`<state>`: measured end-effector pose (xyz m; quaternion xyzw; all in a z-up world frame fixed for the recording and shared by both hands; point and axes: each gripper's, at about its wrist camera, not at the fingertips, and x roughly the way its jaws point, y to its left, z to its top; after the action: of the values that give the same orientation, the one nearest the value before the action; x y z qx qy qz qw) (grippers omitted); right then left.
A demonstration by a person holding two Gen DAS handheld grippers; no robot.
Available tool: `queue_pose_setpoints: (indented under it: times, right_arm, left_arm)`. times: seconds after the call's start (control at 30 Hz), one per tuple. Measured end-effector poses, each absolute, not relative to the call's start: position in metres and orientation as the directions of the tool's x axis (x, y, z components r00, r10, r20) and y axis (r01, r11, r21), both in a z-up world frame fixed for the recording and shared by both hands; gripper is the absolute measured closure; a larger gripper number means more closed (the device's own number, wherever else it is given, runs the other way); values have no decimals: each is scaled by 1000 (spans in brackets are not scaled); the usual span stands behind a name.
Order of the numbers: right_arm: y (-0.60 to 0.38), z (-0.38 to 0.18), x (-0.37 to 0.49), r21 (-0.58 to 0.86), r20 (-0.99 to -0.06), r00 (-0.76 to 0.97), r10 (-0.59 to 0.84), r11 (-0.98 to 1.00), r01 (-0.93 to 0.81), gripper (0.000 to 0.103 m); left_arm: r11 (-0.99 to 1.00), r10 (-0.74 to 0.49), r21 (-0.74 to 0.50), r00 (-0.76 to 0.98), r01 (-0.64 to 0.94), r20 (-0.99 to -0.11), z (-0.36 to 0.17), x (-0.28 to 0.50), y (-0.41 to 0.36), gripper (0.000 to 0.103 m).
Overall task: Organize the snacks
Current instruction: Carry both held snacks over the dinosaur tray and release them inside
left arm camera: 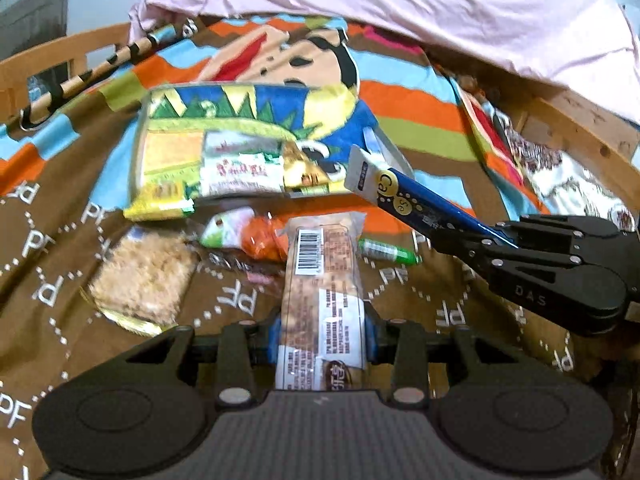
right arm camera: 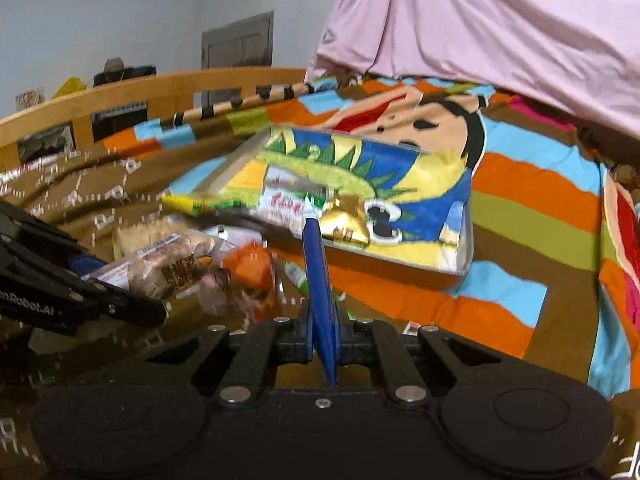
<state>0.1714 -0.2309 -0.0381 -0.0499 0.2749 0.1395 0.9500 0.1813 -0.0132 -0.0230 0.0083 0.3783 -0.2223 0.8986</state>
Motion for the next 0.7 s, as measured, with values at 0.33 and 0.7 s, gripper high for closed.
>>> queue_pose_setpoints:
  times: [0.33,0.7]
  right_arm:
    - [-221,-8,201,38,-465,851,243,966,-255,94]
    - [-200,2,286,76,-454,853,258,965,-252,94]
  left_arm:
    - [918,-377,-149,695,368,-612,4,210,-1,62]
    - [950,-311,-166,781,263,-541,23,299,27,62]
